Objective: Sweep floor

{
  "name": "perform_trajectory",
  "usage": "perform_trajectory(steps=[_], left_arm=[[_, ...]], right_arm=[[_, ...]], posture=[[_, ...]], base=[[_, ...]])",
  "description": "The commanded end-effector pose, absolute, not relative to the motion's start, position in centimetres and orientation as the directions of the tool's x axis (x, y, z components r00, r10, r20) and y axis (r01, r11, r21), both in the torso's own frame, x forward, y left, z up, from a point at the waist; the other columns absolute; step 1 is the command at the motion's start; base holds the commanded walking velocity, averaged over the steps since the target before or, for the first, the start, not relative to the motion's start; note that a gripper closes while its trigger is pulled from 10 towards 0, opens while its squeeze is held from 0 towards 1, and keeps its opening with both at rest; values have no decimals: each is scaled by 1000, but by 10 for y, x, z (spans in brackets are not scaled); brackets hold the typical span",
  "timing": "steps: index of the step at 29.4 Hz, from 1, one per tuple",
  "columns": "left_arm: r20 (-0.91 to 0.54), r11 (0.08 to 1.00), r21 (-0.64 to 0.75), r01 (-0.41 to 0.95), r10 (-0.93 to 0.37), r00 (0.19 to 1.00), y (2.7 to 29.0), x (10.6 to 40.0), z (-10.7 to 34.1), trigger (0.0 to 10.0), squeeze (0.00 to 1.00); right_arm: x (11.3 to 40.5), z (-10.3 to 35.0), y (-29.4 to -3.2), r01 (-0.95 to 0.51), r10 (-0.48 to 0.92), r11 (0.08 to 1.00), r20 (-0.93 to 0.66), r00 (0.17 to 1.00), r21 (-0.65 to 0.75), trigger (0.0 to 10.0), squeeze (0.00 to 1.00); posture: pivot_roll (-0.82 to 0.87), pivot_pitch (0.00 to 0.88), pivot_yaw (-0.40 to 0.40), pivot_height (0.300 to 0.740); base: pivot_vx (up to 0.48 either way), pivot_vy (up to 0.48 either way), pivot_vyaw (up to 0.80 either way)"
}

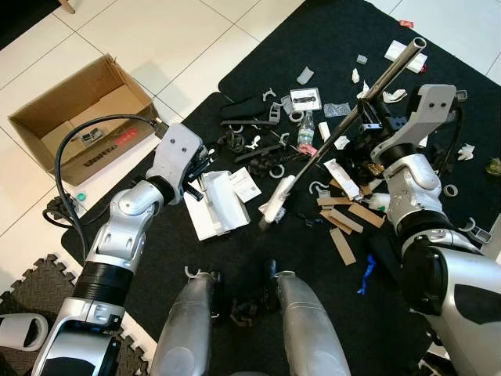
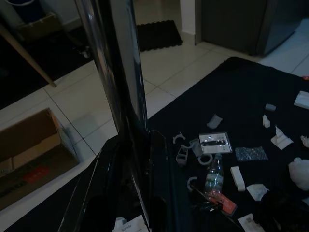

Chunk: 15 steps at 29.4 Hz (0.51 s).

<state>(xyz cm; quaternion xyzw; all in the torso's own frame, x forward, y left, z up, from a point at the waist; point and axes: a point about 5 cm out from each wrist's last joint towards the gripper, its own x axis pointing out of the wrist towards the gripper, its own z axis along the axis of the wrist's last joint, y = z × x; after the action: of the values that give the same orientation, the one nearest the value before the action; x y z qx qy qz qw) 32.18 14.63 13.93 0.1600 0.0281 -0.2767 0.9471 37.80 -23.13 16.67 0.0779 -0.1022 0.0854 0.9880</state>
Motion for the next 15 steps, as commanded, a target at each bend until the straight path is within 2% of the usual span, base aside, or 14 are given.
perform_trajectory(steps=[1, 15], left_arm=[[-267, 779, 206, 593, -538, 800, 142, 310, 108, 10000, 0], [-271, 779, 211, 591, -535, 801, 144, 309, 108, 10000, 0]], right_arm=[[379, 169, -236, -165, 134, 976, 208, 969, 142, 10000, 0], [374, 176, -267, -68, 44, 991, 193, 980, 116, 10000, 0]], posture=[[81, 382, -9, 740], [88, 374, -7, 740]], base=[[0, 0, 0], [0, 0, 0]])
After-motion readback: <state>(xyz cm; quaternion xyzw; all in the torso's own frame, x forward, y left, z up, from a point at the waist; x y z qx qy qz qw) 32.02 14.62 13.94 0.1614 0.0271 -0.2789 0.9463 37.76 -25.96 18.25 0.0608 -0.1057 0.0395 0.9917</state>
